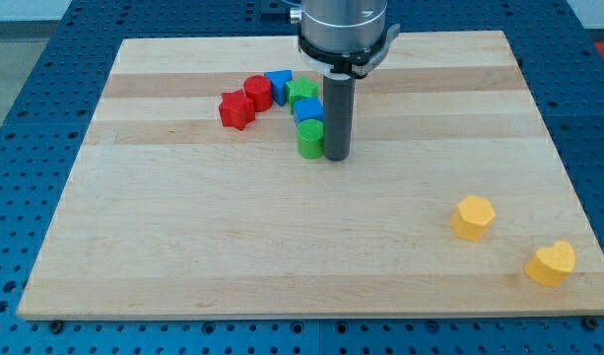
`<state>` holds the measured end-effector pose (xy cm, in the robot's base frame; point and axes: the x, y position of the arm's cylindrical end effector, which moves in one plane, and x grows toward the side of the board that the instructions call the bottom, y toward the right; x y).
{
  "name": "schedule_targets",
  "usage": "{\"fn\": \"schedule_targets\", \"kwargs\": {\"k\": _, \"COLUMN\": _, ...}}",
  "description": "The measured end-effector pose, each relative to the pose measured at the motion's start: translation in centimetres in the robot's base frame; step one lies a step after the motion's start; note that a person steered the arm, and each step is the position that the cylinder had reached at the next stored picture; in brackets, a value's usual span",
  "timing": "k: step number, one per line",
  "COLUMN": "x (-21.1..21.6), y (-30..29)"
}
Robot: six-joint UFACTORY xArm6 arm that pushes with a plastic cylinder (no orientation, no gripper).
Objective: Place yellow hexagon vertically towards green circle
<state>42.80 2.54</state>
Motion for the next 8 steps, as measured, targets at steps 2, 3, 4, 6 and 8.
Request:
{"fn": "schedule_targets", "kwargs": {"k": 2, "x": 1.3, "y": 0.0}}
{"fn": "schedule_targets", "kwargs": {"k": 3, "x": 3.5, "y": 0.0}}
{"fn": "schedule_targets", "kwargs": {"k": 4, "x": 6.4, "y": 0.0}}
{"fn": "schedule_targets", "kwargs": {"k": 6, "x": 8.5, "y": 0.0}}
{"fn": "schedule_targets", "kwargs": {"k": 8, "x": 8.3, "y": 3.5}}
